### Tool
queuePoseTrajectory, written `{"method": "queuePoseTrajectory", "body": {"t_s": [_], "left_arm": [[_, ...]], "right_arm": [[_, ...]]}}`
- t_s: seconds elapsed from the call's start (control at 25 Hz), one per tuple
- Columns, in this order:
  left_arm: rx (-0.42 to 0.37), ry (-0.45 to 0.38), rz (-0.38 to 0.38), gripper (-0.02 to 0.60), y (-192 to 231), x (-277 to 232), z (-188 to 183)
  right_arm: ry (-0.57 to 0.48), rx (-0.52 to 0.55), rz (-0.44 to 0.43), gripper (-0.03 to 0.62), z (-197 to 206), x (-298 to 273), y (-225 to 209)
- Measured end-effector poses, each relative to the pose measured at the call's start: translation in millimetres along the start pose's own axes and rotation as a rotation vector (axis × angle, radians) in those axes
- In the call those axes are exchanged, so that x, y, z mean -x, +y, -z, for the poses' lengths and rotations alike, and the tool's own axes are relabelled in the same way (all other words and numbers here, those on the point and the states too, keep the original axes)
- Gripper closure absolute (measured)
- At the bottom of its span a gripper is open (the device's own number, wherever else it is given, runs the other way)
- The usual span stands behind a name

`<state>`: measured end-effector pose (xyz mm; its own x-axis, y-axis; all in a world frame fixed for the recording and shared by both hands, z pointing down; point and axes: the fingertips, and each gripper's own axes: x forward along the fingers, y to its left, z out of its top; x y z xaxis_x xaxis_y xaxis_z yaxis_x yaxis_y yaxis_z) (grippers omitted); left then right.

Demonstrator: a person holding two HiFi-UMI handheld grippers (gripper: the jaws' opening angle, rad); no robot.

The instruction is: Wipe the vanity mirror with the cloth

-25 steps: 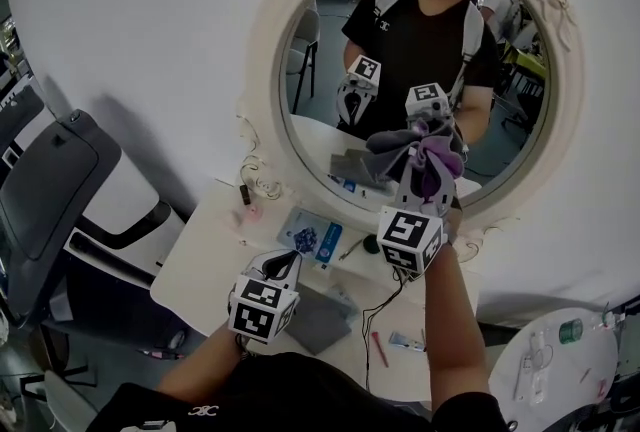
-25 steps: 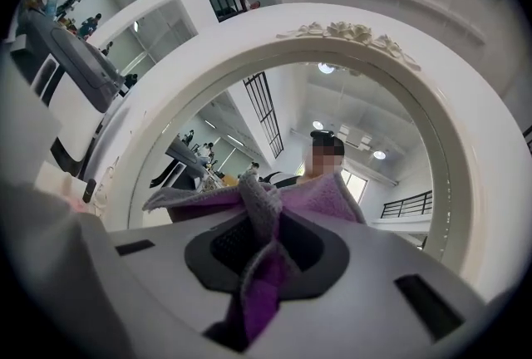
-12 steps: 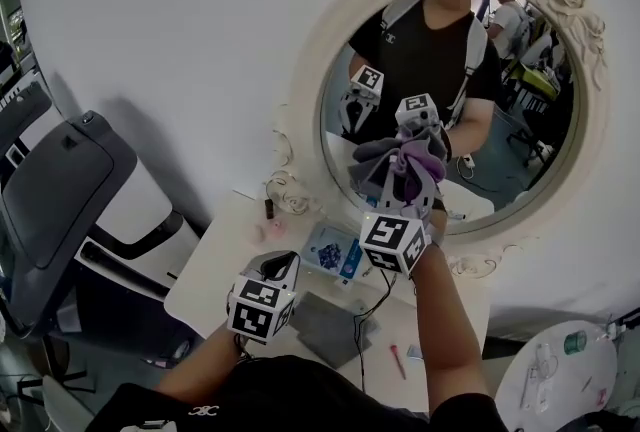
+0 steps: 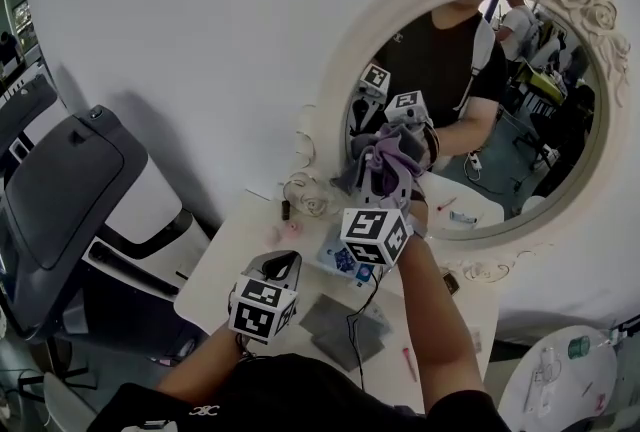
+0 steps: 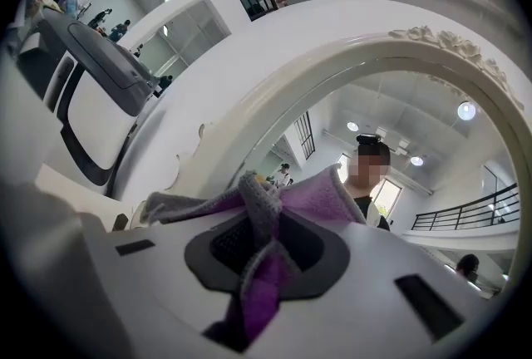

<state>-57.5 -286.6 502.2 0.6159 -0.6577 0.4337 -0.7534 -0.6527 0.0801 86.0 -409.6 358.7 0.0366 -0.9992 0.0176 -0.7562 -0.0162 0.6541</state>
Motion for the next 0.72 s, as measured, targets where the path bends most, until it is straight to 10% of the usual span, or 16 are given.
{"method": "queuePoseTrajectory", "body": {"t_s": [0.72], "left_arm": [[0.052,-0.018,-0.042,0.577,21.8,3.8,4.8]], "right_arm": [[-0.028,0.004,-0.085,0.543,11.4,-17.1,55.3]]}}
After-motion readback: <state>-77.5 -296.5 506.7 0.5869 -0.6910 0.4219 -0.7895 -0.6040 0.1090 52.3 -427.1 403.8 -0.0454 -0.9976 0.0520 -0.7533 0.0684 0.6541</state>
